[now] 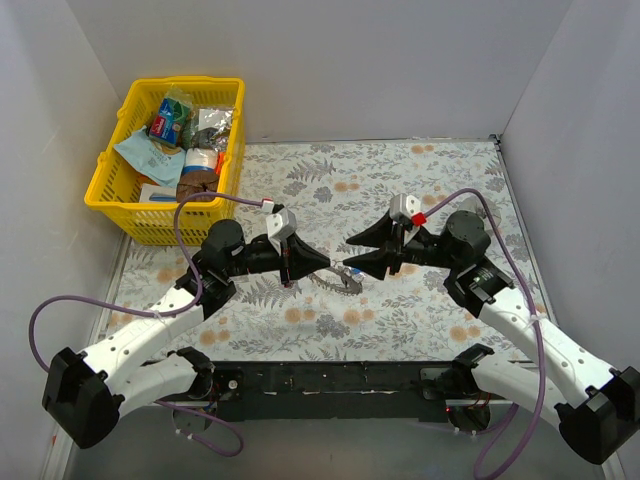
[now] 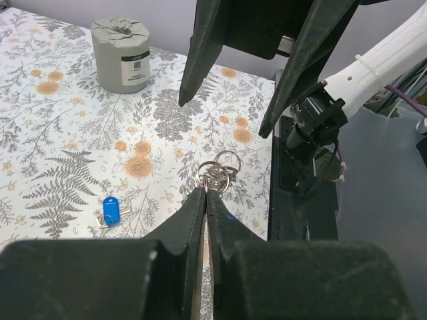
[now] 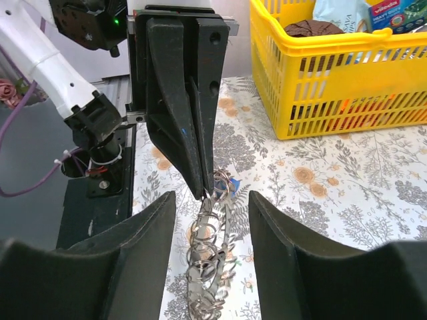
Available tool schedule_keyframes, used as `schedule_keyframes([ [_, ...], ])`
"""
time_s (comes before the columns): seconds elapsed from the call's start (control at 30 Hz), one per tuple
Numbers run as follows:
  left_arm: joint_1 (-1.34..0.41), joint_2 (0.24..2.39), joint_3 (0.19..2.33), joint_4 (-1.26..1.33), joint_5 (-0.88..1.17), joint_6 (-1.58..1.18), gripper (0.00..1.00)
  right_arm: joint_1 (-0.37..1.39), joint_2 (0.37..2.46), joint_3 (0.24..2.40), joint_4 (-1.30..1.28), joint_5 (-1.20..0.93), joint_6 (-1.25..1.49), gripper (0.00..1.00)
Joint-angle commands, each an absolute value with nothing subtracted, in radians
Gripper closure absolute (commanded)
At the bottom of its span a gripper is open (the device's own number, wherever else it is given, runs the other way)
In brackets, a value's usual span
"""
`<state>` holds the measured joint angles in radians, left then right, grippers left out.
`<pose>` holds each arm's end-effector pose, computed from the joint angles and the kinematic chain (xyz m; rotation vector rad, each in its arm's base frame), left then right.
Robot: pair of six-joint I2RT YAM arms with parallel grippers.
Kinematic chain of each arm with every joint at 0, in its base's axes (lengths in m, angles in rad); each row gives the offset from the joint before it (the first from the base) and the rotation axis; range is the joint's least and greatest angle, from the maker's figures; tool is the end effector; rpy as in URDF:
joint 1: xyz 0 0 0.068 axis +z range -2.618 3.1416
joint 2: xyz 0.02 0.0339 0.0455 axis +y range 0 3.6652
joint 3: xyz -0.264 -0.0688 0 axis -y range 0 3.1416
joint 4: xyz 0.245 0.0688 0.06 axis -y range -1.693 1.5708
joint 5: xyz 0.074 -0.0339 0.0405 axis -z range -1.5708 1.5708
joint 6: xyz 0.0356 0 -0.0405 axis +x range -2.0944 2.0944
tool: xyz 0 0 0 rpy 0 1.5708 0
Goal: Put the keys on the keyring
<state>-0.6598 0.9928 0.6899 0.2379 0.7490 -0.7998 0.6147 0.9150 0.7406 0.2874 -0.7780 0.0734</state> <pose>0.1648 -0.1585 0.3123 0.5372 1.8482 -1.6574 0.1567 0.1412 0.3505 -1.0290 1.2192 1.1071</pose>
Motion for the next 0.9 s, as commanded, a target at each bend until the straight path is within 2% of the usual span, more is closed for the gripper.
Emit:
schedule_keyframes([
  [0.0,-0.661,0.95,0.736,0.245,0.735,-0.785,1.0,0.606,0.914,0.735,0.301,-0.742,0.058,0.45],
  [0.7,-0.661,0.933,0.732,0.235,0.756,-0.765,1.0,0.588,0.953,0.742,0.202,-0.817,0.024,0.53],
  [0.87,-0.661,0.933,0.73,0.229,0.764,-0.758,1.0,0.583,0.965,0.741,0.198,-0.842,0.04,0.5],
])
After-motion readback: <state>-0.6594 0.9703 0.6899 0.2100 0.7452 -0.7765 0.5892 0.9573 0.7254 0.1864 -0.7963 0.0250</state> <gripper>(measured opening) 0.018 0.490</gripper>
